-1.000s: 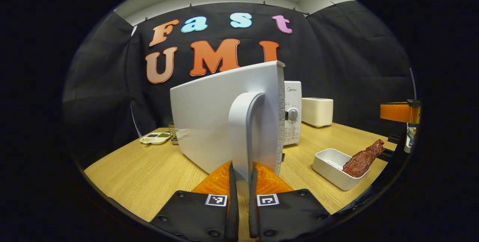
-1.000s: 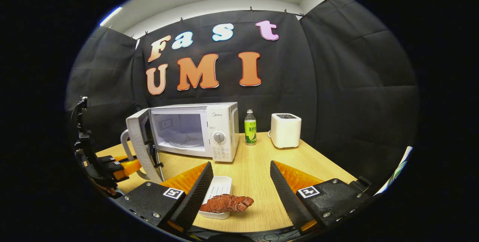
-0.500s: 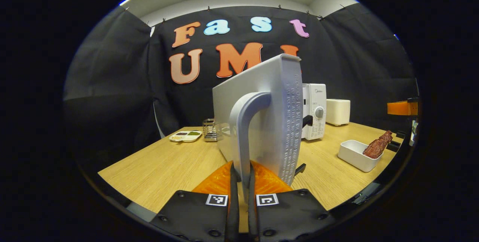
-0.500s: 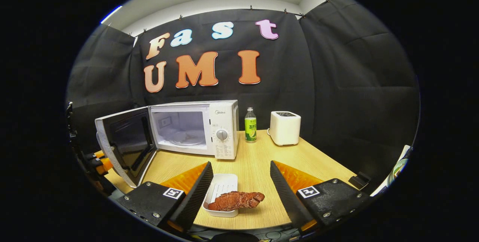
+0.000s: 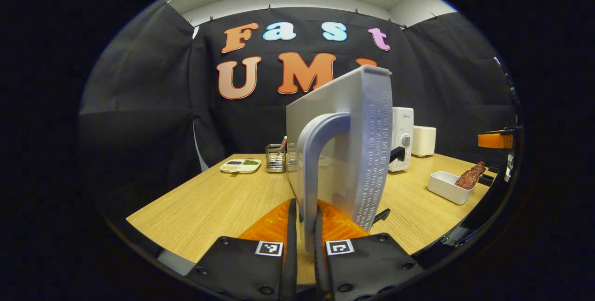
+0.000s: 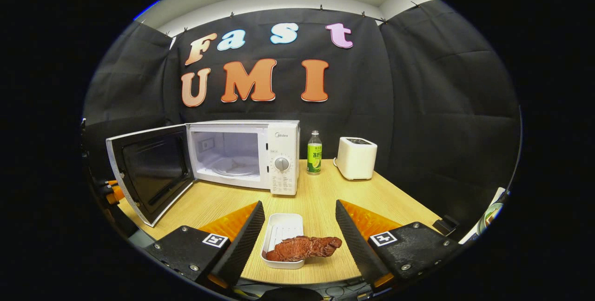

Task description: Open the microwave oven with the left hand, put the food in, and close the microwave oven.

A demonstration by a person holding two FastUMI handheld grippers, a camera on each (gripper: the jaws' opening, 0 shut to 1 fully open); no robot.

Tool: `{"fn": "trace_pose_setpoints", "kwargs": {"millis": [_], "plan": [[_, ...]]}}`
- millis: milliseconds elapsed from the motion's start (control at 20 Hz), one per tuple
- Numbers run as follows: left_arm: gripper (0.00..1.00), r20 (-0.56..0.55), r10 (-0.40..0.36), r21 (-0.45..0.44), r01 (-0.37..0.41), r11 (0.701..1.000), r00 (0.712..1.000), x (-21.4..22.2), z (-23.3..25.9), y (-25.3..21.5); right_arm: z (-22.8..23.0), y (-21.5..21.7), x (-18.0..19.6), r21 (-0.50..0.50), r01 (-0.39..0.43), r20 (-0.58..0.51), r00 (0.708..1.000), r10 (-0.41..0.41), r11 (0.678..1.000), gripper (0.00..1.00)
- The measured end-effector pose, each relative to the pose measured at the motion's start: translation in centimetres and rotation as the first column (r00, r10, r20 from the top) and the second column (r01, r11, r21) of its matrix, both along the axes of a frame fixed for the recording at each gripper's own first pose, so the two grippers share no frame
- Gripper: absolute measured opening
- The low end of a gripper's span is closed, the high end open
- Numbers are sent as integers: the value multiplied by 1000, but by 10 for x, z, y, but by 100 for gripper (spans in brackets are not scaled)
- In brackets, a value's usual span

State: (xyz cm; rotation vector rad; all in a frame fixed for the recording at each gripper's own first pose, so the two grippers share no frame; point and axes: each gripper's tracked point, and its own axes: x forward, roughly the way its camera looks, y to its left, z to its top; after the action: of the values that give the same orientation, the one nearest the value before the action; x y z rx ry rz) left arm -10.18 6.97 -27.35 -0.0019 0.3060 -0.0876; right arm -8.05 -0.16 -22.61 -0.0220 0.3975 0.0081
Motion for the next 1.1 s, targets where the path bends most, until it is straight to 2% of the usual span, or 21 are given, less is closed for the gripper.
{"fn": "trace_pose_setpoints", "kwargs": {"millis": [150, 250, 300, 350, 400, 450, 500, 600, 650, 700, 750, 800, 950, 1100], "plan": [[63, -12, 3, -24, -3, 1000, 1000, 0, -2, 25, 0, 1, 2, -8, 8, -3, 1000, -8, 1000, 95], [71, -5, 11, -20, -11, 1000, 1000, -3, -2, 40, -1, 1, 4, -7, 14, -3, 1000, -14, 1000, 95], [81, 0, 15, -21, -15, 1000, 1000, -3, -1, 45, -3, 0, 4, -7, 18, -7, 1000, -18, 1000, 95], [84, 2, 15, -23, -15, 1000, 1000, -3, -1, 48, -5, -2, 5, -8, 20, -12, 1000, -20, 1000, 95], [80, 4, 9, -22, -9, 1000, 1000, -6, -3, 47, -7, -4, 4, -9, 26, -19, 999, -26, 1000, 95], [87, 9, 4, -10, -4, 1000, 1000, -8, -1, 46, -10, -7, 4, -8, 33, -27, 999, -33, 999, 95], [83, 13, 0, 3, 0, 1000, 1000, -10, -1, 47, -12, -10, 4, -3, 40, -34, 999, -40, 999, 95], [95, 15, -2, 28, 1, 1000, 1000, -20, 0, 51, -19, -16, 0, -2, 52, -54, 997, -52, 999, 95], [87, 21, 1, 47, -2, 999, 1000, -25, 2, 54, -23, -21, 0, -7, 61, -61, 996, -62, 998, 95], [87, 31, 9, 64, -11, 998, 999, -30, 5, 59, -25, -25, -2, -8, 72, -67, 995, -72, 997, 95], [87, 49, 22, 78, -25, 997, 999, -36, 11, 66, -28, -28, -4, -5, 78, -71, 994, -78, 997, 95], [95, 63, 42, 86, -47, 995, 997, -41, 16, 75, -32, -31, -6, -4, 85, -75, 994, -85, 996, 95], [95, 63, 104, 61, -108, 992, 993, -50, 21, 98, -56, -47, -12, 2, 136, -114, 984, -135, 991, 95], [95, 69, 173, 58, -177, 982, 982, -51, 26, 121, -71, -49, -17, 107, 180, -158, 974, -163, 978, 95]]}}
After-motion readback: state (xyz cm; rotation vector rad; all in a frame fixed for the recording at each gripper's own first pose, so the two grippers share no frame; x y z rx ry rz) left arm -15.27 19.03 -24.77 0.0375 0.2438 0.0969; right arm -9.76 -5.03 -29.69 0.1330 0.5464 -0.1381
